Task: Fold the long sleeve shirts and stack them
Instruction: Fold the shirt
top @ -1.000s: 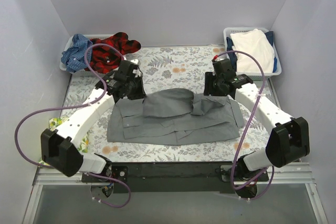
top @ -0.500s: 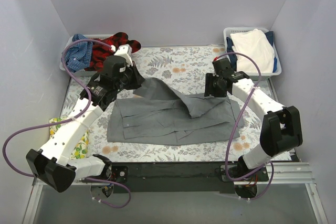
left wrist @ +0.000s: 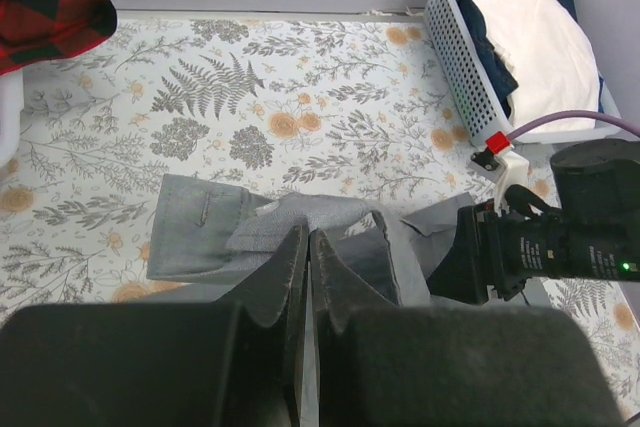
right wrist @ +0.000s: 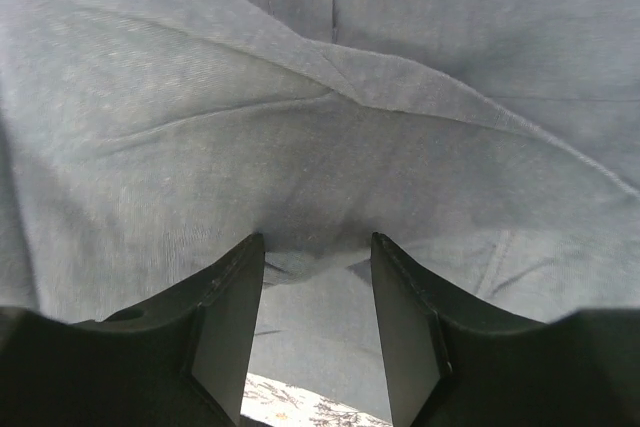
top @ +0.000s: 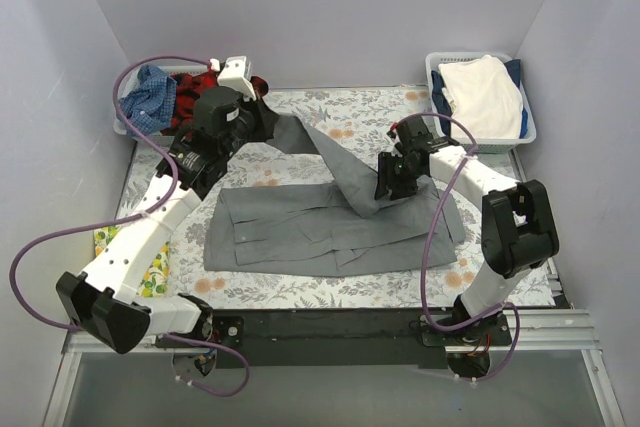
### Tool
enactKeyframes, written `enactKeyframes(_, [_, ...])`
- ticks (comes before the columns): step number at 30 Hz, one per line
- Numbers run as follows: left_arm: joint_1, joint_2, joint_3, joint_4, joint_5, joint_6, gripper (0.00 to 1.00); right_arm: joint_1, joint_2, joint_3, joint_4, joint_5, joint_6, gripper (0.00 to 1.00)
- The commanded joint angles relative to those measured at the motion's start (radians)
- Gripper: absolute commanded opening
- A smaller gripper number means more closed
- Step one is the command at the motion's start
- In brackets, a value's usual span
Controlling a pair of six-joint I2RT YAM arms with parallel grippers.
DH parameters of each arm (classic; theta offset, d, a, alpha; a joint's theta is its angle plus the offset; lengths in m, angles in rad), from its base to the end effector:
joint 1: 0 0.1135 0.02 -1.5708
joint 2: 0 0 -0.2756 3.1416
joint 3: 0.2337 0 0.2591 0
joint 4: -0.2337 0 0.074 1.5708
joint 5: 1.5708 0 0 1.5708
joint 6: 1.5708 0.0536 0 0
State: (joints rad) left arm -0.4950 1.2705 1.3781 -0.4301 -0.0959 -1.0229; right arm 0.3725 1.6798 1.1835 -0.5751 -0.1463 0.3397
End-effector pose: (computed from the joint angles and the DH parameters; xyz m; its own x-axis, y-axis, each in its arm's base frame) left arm 0.2694 -0.1396 0.4231 -0.4807 -0.7061 -0.5199 -0.0334 0.6073 -0.7938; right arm 0.3334 0.1387 0.2087 -0.9126 -0.0027 -0.4089 -0.1283 0.9513 0.2802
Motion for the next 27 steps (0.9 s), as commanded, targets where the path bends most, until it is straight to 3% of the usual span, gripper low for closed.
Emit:
enactKeyframes(1, [-0.005,-0.095,-0.051,0.03,-0.019,0.018,0.0,-0.003,0.043,0.007,-0.014,-0.067,-0.019,0.54])
enactKeyframes(8, [-0.004,-0.117,-0.074,0.031,-0.028,0.017,0.0,-0.003,0.054,0.031,-0.031,-0.01,-0.021,0.53])
enactKeyframes(17, [-0.004,0.049,0.098,0.12,0.067,0.061,0.02,-0.004,0.017,0.1,-0.029,0.085,-0.01,0.54])
enactKeyframes(27, [-0.005,0.004,0.053,0.125,0.088,0.07,0.06,-0.03,0.139,0.251,-0.042,0.241,0.009,0.55])
